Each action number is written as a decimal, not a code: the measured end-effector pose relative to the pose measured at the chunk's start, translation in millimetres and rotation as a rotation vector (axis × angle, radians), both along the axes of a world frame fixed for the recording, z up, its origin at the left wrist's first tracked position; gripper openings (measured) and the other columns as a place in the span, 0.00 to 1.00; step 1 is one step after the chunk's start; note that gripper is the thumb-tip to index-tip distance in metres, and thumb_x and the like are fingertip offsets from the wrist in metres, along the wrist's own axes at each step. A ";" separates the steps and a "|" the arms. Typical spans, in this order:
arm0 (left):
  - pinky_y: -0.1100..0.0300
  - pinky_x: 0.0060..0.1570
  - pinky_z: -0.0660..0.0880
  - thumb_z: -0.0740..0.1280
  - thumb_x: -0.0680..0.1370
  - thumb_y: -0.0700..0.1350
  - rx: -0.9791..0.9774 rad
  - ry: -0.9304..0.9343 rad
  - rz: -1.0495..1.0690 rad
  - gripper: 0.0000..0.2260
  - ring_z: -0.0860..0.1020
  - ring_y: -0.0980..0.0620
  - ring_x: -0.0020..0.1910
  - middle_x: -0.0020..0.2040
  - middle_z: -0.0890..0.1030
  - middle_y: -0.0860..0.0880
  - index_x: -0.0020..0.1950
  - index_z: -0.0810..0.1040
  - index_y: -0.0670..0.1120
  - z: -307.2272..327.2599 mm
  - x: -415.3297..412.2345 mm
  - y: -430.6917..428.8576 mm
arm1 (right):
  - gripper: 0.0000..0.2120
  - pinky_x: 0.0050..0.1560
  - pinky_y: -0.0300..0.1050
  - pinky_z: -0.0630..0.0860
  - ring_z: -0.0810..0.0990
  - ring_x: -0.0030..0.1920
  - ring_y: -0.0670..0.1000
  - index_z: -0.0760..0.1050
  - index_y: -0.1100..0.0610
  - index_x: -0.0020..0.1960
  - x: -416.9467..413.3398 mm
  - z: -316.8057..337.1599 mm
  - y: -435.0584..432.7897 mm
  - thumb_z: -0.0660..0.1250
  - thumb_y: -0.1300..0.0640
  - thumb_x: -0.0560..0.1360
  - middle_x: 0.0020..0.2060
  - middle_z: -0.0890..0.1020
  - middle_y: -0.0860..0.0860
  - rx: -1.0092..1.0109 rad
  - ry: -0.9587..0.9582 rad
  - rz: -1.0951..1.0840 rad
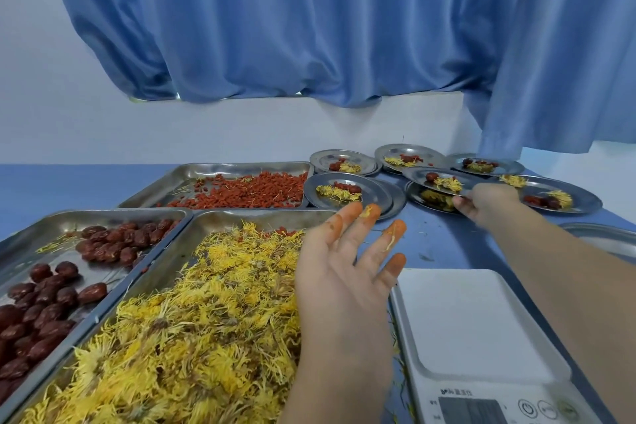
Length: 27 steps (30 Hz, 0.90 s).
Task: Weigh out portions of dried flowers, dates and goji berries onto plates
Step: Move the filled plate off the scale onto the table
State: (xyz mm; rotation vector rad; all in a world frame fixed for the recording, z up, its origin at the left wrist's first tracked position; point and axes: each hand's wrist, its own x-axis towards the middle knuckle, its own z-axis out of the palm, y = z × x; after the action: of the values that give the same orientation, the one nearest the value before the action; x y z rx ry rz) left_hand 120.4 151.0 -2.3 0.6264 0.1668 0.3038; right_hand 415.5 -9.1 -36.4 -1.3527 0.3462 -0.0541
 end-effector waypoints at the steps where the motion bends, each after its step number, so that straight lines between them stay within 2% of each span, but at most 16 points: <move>1: 0.48 0.49 0.75 0.58 0.80 0.50 0.003 -0.003 -0.002 0.16 0.85 0.43 0.49 0.53 0.85 0.47 0.57 0.80 0.45 0.0 -0.3 -0.6 | 0.04 0.44 0.39 0.81 0.79 0.42 0.49 0.72 0.67 0.51 -1.9 1.3 -1.4 0.60 0.70 0.78 0.47 0.78 0.54 -0.018 0.021 0.025; 2: 0.48 0.50 0.75 0.58 0.80 0.50 0.008 -0.006 -0.003 0.15 0.85 0.43 0.49 0.53 0.85 0.47 0.57 0.80 0.44 0.0 -0.6 -1.4 | 0.01 0.45 0.42 0.81 0.79 0.42 0.50 0.71 0.67 0.47 -5.2 2.7 -1.7 0.61 0.70 0.77 0.47 0.78 0.56 -0.026 0.050 0.044; 3: 0.48 0.50 0.75 0.58 0.80 0.50 0.015 -0.010 -0.006 0.15 0.85 0.43 0.49 0.53 0.85 0.47 0.56 0.81 0.44 -0.1 -1.3 -2.1 | 0.03 0.42 0.42 0.81 0.79 0.43 0.52 0.71 0.67 0.49 -9.1 4.3 -1.7 0.62 0.71 0.76 0.48 0.77 0.57 -0.017 0.070 0.060; 4: 0.48 0.50 0.75 0.58 0.79 0.50 0.022 -0.015 -0.010 0.15 0.84 0.43 0.50 0.53 0.85 0.47 0.56 0.81 0.44 -0.4 -2.2 -2.8 | 0.06 0.41 0.43 0.81 0.79 0.47 0.54 0.71 0.67 0.51 -13.2 5.5 -1.4 0.62 0.72 0.76 0.51 0.76 0.58 0.003 0.075 0.071; 7: 0.48 0.49 0.75 0.59 0.79 0.50 0.033 -0.029 -0.017 0.14 0.84 0.43 0.50 0.54 0.85 0.46 0.54 0.81 0.44 -1.2 -4.0 -3.8 | 0.13 0.48 0.42 0.80 0.75 0.62 0.58 0.70 0.67 0.61 -25.0 11.9 -0.6 0.60 0.71 0.77 0.66 0.71 0.60 0.030 0.027 0.140; 9: 0.48 0.49 0.75 0.59 0.79 0.49 0.033 -0.033 -0.020 0.14 0.84 0.42 0.51 0.54 0.85 0.45 0.54 0.80 0.44 -1.2 -4.4 -3.8 | 0.17 0.54 0.45 0.78 0.73 0.60 0.57 0.68 0.66 0.66 -31.8 18.1 -1.9 0.60 0.71 0.77 0.68 0.69 0.58 0.071 0.017 0.147; 11: 0.49 0.49 0.75 0.59 0.79 0.49 0.036 -0.031 -0.023 0.14 0.84 0.42 0.51 0.55 0.85 0.45 0.54 0.80 0.44 -0.4 -4.9 -5.2 | 0.17 0.59 0.48 0.76 0.71 0.61 0.56 0.69 0.66 0.65 -36.5 23.5 -4.9 0.61 0.71 0.77 0.68 0.67 0.58 0.104 0.029 0.158; 16: 0.48 0.49 0.74 0.59 0.79 0.49 0.049 -0.043 -0.040 0.14 0.84 0.41 0.51 0.55 0.84 0.44 0.53 0.81 0.44 0.6 -6.4 -6.2 | 0.16 0.63 0.53 0.74 0.70 0.65 0.60 0.68 0.65 0.65 -38.1 24.6 -3.6 0.60 0.71 0.77 0.69 0.65 0.59 0.035 0.044 0.166; 18: 0.48 0.49 0.74 0.59 0.79 0.49 0.043 -0.041 -0.035 0.14 0.84 0.41 0.51 0.55 0.84 0.44 0.52 0.81 0.44 -0.2 -5.1 -4.2 | 0.15 0.60 0.52 0.75 0.69 0.65 0.59 0.68 0.65 0.63 -34.5 23.7 -2.3 0.61 0.71 0.77 0.69 0.65 0.58 -0.086 0.033 0.175; 21: 0.49 0.49 0.75 0.59 0.78 0.49 0.039 -0.046 -0.039 0.14 0.84 0.42 0.50 0.55 0.85 0.45 0.53 0.80 0.44 -0.9 -3.7 -3.4 | 0.17 0.44 0.46 0.79 0.73 0.62 0.59 0.67 0.62 0.64 -30.0 25.5 -3.7 0.64 0.67 0.76 0.69 0.66 0.57 -0.436 0.053 0.212; 22: 0.49 0.49 0.75 0.59 0.79 0.49 0.041 -0.049 -0.042 0.14 0.84 0.42 0.50 0.55 0.85 0.45 0.53 0.80 0.44 -1.0 -3.3 -3.5 | 0.19 0.43 0.47 0.80 0.76 0.59 0.59 0.66 0.62 0.66 -27.7 25.0 -4.9 0.64 0.65 0.76 0.68 0.68 0.58 -0.557 0.062 0.235; 23: 0.49 0.49 0.74 0.59 0.79 0.49 0.046 -0.050 -0.044 0.14 0.84 0.42 0.50 0.54 0.85 0.45 0.53 0.80 0.44 -1.2 -3.0 -3.7 | 0.20 0.45 0.50 0.80 0.79 0.54 0.60 0.65 0.62 0.67 -27.3 25.1 -5.8 0.64 0.63 0.77 0.65 0.71 0.60 -0.667 0.073 0.260; 26: 0.49 0.49 0.74 0.59 0.78 0.49 0.058 -0.053 -0.045 0.13 0.84 0.42 0.50 0.54 0.85 0.45 0.54 0.80 0.44 -1.9 -2.0 -4.2 | 0.18 0.47 0.53 0.82 0.84 0.42 0.58 0.66 0.62 0.65 -31.5 27.3 -4.5 0.61 0.58 0.78 0.44 0.77 0.60 -0.907 0.105 0.302; 27: 0.49 0.50 0.74 0.59 0.78 0.48 0.060 -0.055 -0.043 0.13 0.84 0.42 0.50 0.54 0.85 0.45 0.54 0.80 0.44 -2.0 -2.0 -4.3 | 0.17 0.46 0.53 0.82 0.84 0.41 0.57 0.66 0.62 0.65 -32.6 28.3 -4.4 0.61 0.57 0.78 0.44 0.78 0.60 -0.965 0.102 0.319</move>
State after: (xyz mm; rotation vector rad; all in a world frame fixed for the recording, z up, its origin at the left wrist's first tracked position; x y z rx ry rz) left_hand 118.4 146.7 -4.4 0.6795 0.0913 0.2849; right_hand 382.9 -13.6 -8.1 -2.3589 0.1785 0.1329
